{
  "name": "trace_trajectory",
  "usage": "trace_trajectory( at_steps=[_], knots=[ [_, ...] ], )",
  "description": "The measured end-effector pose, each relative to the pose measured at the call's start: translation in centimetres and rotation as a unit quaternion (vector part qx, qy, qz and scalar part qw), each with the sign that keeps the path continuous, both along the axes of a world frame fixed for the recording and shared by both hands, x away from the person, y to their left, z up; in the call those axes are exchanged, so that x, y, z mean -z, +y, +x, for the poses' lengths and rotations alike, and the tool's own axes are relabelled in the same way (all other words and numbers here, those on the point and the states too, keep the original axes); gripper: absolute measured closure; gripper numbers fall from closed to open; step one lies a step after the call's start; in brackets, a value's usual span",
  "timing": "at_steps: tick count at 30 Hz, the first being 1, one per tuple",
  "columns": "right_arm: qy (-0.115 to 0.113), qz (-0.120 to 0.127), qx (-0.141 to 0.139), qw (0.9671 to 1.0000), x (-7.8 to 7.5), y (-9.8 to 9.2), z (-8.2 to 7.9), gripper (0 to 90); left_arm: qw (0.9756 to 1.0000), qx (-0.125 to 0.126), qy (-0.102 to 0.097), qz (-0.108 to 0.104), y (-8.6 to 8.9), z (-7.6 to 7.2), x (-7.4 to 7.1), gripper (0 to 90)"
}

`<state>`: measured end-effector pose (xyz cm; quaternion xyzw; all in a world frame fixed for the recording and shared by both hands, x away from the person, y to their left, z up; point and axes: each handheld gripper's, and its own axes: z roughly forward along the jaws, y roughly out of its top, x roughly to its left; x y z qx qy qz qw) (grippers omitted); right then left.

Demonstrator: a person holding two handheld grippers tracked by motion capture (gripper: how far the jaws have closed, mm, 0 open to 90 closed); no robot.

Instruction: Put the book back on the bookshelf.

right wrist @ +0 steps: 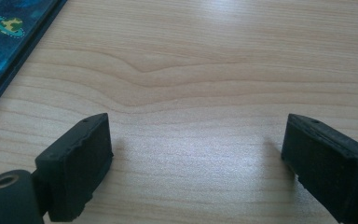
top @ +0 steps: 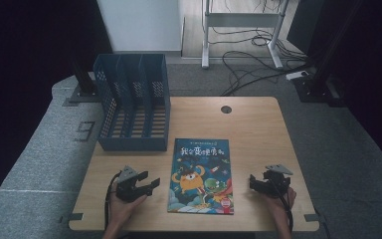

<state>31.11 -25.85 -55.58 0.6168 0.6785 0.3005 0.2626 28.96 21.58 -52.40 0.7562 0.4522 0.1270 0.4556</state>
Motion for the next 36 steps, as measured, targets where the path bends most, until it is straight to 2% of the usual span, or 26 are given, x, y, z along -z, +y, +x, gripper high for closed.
trace_trajectory(
  at_steps=[5,12,14,15,16,19,21,25,31,35,36],
  knots=[
    [-0.005,0.003,0.006,1.0,0.0,-0.1,-0.1,12.4,1.0,-0.001,0.004,-0.001,0.0,0.1,0.1,36.4],
    [-0.007,0.03,0.011,0.9995,-0.2,-0.7,-0.1,13.0,0.9999,0.001,0.006,-0.01,0.1,0.1,0.0,34.5],
    [-0.008,0.03,0.012,0.9994,-0.2,-0.8,-0.1,13.1,0.9999,0.001,0.006,-0.01,0.1,0.1,0.0,34.2],
    [-0.008,0.03,0.016,0.9994,-0.2,-0.9,-0.2,13.3,0.9999,0.0,0.007,-0.013,0.2,0.1,-0.1,34.3],
    [-0.008,0.032,0.017,0.9993,-0.3,-0.9,-0.2,13.3,0.9996,0.002,0.012,-0.027,0.3,0.1,-0.1,34.7],
    [-0.012,0.034,0.022,0.9991,-0.3,-0.9,-0.3,13.7,0.9992,0.001,0.013,-0.039,0.3,0.0,-0.2,35.4],
    [-0.014,0.034,0.023,0.9991,-0.3,-0.9,-0.3,13.7,0.9992,0.001,0.012,-0.039,0.3,0.0,-0.3,35.2],
    [-0.016,0.037,0.024,0.9989,-0.6,-0.8,-0.3,13.7,0.9993,-0.018,0.005,-0.032,0.5,0.0,-0.3,34.1],
    [-0.031,0.049,0.02,0.9981,-1.4,-0.6,-0.6,14.3,0.9987,-0.025,0.007,-0.044,0.8,-0.1,-0.4,33.5],
    [-0.042,0.056,0.016,0.9974,-1.8,-0.2,-0.8,14.7,0.9989,-0.024,0.008,-0.04,0.7,-0.1,-0.4,33.0],
    [-0.047,0.057,0.01,0.9972,-2.1,0.2,-0.8,14.9,0.9991,-0.029,0.006,-0.031,0.5,0.0,-0.4,32.8]
  ],
)
